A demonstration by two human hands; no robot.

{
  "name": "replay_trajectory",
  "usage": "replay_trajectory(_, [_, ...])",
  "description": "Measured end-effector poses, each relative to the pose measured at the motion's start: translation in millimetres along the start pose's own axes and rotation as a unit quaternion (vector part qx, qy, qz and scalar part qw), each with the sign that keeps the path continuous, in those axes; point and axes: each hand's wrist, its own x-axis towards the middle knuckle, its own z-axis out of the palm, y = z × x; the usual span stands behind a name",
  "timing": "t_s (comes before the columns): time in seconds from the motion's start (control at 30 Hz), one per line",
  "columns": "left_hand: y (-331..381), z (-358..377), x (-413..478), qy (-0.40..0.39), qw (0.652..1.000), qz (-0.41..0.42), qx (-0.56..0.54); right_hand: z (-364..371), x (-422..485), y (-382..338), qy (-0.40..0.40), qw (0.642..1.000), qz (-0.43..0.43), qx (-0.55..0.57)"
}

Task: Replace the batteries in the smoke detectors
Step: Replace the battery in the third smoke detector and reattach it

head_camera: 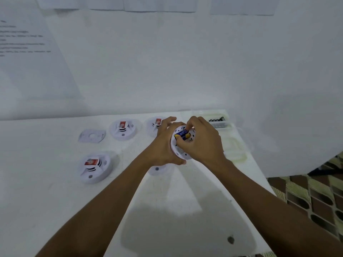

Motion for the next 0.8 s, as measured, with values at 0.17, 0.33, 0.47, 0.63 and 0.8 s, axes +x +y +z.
replay_trajectory(0.17, [6, 15, 11, 0.016, 0.999, -0.035, 0.003, -12, 0, 8, -0.011, 1.0, 0.019, -0.012])
replay_trajectory(0.33, [14, 18, 15, 0.032, 0.999, 0.012, -0.023, -18, 3, 10, -0.018, 0.999, 0.047, -0.021])
replay_trajectory(0.47, [10, 22, 16, 0.027, 1.0, 0.003, -0.016, -19, 3, 13, -0.013, 0.999, 0.051, -0.014])
replay_trajectory(0.63, [6, 22, 22, 0.012, 0.998, -0.011, 0.062, -19, 1, 22, -0.009, 1.0, 0.006, 0.014])
replay_trajectory(0.8, [15, 22, 14, 0.035, 0.999, 0.017, -0.008, -15, -5, 36, 0.019, 0.998, -0.003, 0.067])
